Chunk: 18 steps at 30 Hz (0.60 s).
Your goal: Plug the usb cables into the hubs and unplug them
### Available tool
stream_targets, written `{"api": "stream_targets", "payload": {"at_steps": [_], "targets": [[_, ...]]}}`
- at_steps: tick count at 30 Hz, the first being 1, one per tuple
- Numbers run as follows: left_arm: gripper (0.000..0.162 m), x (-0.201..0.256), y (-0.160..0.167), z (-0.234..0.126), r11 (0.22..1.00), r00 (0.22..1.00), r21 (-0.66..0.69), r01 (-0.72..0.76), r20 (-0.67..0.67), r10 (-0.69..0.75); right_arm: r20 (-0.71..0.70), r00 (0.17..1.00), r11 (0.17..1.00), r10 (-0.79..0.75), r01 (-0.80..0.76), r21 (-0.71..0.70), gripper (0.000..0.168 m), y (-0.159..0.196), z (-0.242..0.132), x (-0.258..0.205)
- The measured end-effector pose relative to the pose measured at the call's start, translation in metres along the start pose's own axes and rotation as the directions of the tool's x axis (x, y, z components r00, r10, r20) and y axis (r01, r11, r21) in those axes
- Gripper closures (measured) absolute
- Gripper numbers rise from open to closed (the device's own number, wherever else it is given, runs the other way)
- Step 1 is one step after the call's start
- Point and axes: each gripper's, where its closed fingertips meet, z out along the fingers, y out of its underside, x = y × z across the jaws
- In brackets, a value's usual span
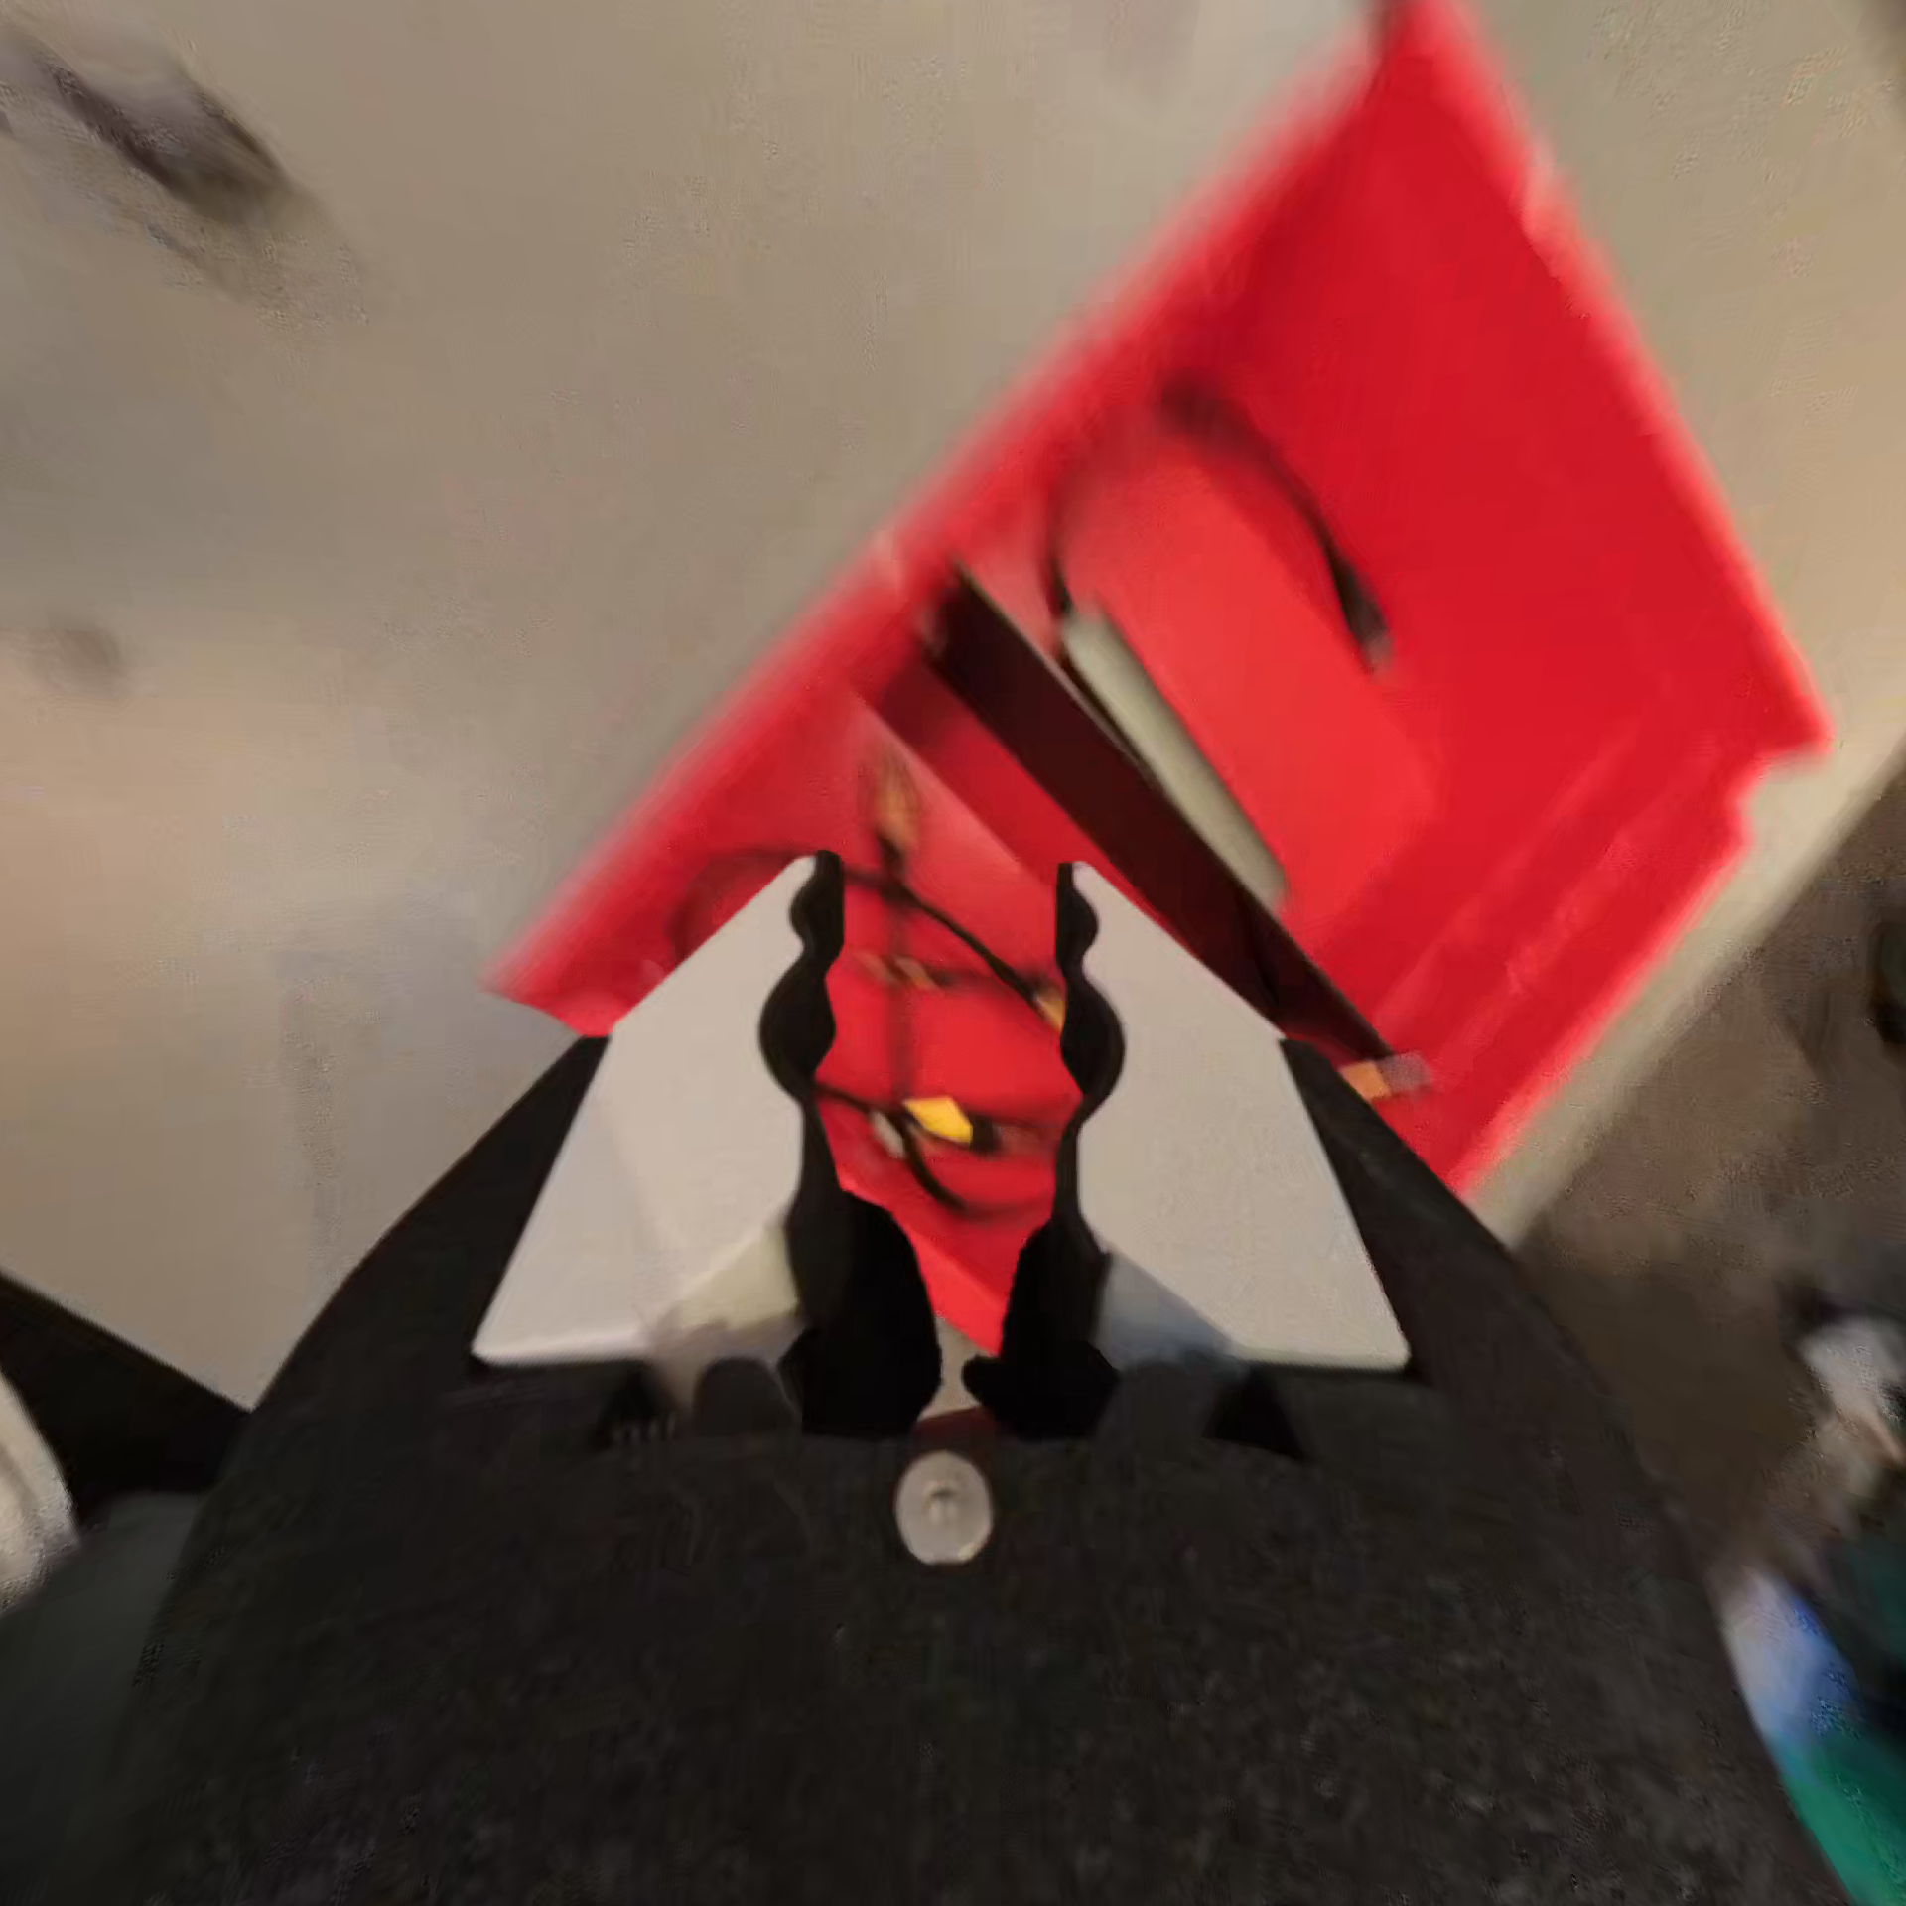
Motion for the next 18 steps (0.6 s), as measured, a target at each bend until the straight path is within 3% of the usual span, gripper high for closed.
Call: {"api": "stream_targets", "payload": {"at_steps": [1, 2, 4, 5, 7, 10, 13, 14, 15, 18], "targets": [[0.138, -0.004, -0.001, -0.001, 1.0, 0.999, 0.005, -0.024, 0.035, 0.024, 0.048, 0.999, 0.984, -0.009, 0.001, 0.178, 0.125, -0.029, -0.016, -0.027], [0.138, -0.008, -0.003, -0.003, 0.998, 0.996, 0.016, -0.053, 0.07, 0.051, 0.103, 0.994, 0.934, -0.024, -0.015, 0.358, 0.126, -0.058, -0.035, -0.057], [0.138, -0.012, -0.006, -0.006, 0.993, 0.986, 0.031, -0.117, 0.126, 0.113, 0.276, 0.96, 0.755, -0.045, -0.148, 0.639, 0.127, -0.103, -0.077, -0.121], [0.138, -0.013, -0.006, -0.006, 0.988, 0.98, 0.035, -0.147, 0.143, 0.141, 0.374, 0.924, 0.67, -0.076, -0.231, 0.706, 0.127, -0.116, -0.095, -0.15], [0.138, -0.011, -0.007, -0.007, 0.981, 0.971, 0.043, -0.187, 0.162, 0.178, 0.441, 0.896, 0.569, -0.054, -0.335, 0.751, 0.129, -0.132, -0.103, -0.182], [0.138, -0.005, -0.008, -0.008, 0.972, 0.961, 0.06, -0.227, 0.177, 0.213, 0.388, 0.921, 0.503, 0.04, -0.354, 0.788, 0.132, -0.144, -0.09, -0.194], [0.138, 0.003, -0.007, -0.007, 0.967, 0.96, 0.082, -0.241, 0.167, 0.225, 0.366, 0.924, 0.508, 0.107, -0.368, 0.779, 0.136, -0.147, -0.074, -0.196], [0.137, 0.005, -0.006, -0.006, 0.967, 0.96, 0.081, -0.242, 0.162, 0.227, 0.379, 0.918, 0.511, 0.115, -0.382, 0.77, 0.141, -0.147, -0.071, -0.198], [0.137, 0.007, -0.005, -0.006, 0.966, 0.96, 0.082, -0.245, 0.161, 0.23, 0.37, 0.919, 0.506, 0.134, -0.384, 0.772, 0.16, -0.146, -0.07, -0.195], [0.138, 0.01, -0.004, -0.005, 0.968, 0.963, 0.081, -0.236, 0.153, 0.222, 0.335, 0.928, 0.477, 0.16, -0.37, 0.797, 0.163, -0.143, -0.071, -0.191]]}}
